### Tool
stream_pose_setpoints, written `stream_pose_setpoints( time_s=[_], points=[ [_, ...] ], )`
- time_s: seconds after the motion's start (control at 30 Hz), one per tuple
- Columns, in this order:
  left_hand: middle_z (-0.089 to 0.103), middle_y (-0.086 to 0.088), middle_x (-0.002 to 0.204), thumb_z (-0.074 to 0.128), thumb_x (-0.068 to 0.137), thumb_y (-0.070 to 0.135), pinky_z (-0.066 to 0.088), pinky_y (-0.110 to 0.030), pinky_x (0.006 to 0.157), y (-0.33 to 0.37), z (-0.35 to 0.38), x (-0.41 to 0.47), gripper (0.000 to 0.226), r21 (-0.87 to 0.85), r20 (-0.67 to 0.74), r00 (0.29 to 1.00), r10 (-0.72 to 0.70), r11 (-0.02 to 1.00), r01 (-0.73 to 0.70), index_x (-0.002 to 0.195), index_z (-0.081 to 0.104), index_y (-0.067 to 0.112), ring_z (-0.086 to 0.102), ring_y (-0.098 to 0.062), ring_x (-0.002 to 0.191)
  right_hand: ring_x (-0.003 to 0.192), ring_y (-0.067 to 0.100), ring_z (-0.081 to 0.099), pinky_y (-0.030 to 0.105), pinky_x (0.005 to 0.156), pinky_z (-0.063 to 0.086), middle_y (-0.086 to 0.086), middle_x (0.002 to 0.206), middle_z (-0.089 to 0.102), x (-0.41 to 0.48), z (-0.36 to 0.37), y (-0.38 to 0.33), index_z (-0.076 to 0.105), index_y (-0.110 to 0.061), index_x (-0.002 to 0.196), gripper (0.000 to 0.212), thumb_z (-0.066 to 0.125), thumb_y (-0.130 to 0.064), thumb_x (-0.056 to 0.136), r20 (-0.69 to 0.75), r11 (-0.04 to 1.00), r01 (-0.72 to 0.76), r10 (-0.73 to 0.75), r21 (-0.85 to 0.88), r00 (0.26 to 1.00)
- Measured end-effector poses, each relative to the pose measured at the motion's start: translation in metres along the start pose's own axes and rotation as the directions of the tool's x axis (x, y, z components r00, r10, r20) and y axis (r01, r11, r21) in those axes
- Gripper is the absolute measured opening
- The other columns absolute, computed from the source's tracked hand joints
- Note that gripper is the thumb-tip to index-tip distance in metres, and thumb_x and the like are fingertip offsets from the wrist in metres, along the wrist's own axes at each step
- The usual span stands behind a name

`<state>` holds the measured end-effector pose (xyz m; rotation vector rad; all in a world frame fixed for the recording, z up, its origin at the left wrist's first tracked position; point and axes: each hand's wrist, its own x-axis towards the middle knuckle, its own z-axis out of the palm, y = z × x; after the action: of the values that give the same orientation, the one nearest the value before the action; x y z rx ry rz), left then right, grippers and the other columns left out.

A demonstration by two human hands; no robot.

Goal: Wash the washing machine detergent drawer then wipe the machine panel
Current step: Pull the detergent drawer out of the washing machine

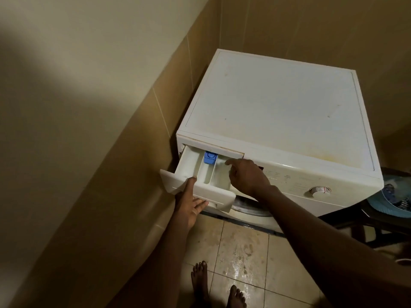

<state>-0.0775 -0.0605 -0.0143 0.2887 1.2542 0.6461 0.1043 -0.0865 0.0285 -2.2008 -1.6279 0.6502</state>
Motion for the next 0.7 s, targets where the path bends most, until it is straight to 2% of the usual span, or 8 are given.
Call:
stream_pose_setpoints(
  time_s=[0.1,0.17,0.3,0.43,0.57,0.7],
  points=[
    [0.052,-0.023,0.133,0.072,0.085,0.032,0.049,-0.051,0.101,-0.002,-0.006,0.0,0.073,0.0,-0.004,1.0,-0.01,1.0,0.01,0.145,0.032,0.014,0.055,-0.038,0.121,0.124,0.028,0.051,0.042,0.096,0.048,0.011,0.135,0.055,0.004,0.01,-0.01,0.044,-0.023,0.142,0.054,0.048,-0.014,0.089,0.134,0.996,-0.003,0.015,-0.088,0.991],
    [0.052,-0.023,0.133,0.073,0.085,0.031,0.05,-0.051,0.1,-0.004,-0.012,-0.001,0.074,0.001,0.001,1.0,-0.019,1.0,0.019,0.144,0.033,0.015,0.055,-0.039,0.121,0.128,0.031,0.045,0.045,0.097,0.048,0.012,0.139,0.049,0.007,0.015,-0.016,0.034,-0.023,0.148,0.059,0.047,-0.014,0.091,0.194,0.989,0.005,0.024,-0.148,0.981],
    [0.052,-0.024,0.134,0.072,0.086,0.027,0.051,-0.051,0.097,-0.006,-0.017,-0.005,0.07,-0.021,0.03,0.999,-0.019,1.0,0.02,0.143,0.034,0.016,0.056,-0.039,0.121,0.125,0.033,0.045,0.046,0.092,0.05,0.012,0.136,0.049,0.01,0.022,-0.027,0.026,-0.024,0.15,0.065,0.049,-0.014,0.091,0.214,0.981,0.006,0.037,-0.194,0.976],
    [0.054,-0.024,0.134,0.071,0.087,0.026,0.048,-0.053,0.102,-0.007,-0.019,-0.004,0.069,-0.013,0.059,0.998,-0.017,1.0,0.017,0.144,0.034,0.015,0.057,-0.039,0.12,0.12,0.032,0.048,0.045,0.092,0.049,0.012,0.133,0.05,0.015,0.028,-0.033,0.021,-0.027,0.151,0.069,0.05,-0.016,0.089,0.23,0.978,-0.007,0.056,-0.208,0.972],
    [0.056,-0.022,0.133,0.07,0.087,0.028,0.047,-0.052,0.105,-0.007,-0.025,-0.002,0.066,0.035,0.091,0.996,-0.013,0.999,0.01,0.141,0.035,0.015,0.058,-0.037,0.12,0.125,0.033,0.044,0.047,0.095,0.047,0.014,0.136,0.046,0.022,0.033,-0.035,0.017,-0.029,0.152,0.073,0.052,-0.019,0.089,0.25,0.972,-0.028,0.088,-0.235,0.964],
    [0.062,-0.019,0.122,0.07,0.087,0.03,0.051,-0.048,0.1,-0.006,-0.028,-0.002,0.058,0.091,0.124,0.992,-0.006,0.996,-0.006,0.135,0.04,0.017,0.062,-0.033,0.114,0.131,0.035,0.039,0.048,0.098,0.046,0.016,0.144,0.039,0.029,0.034,-0.033,0.015,-0.03,0.153,0.076,0.053,-0.016,0.089,0.251,0.963,-0.071,0.138,-0.259,0.958]
  ],
)
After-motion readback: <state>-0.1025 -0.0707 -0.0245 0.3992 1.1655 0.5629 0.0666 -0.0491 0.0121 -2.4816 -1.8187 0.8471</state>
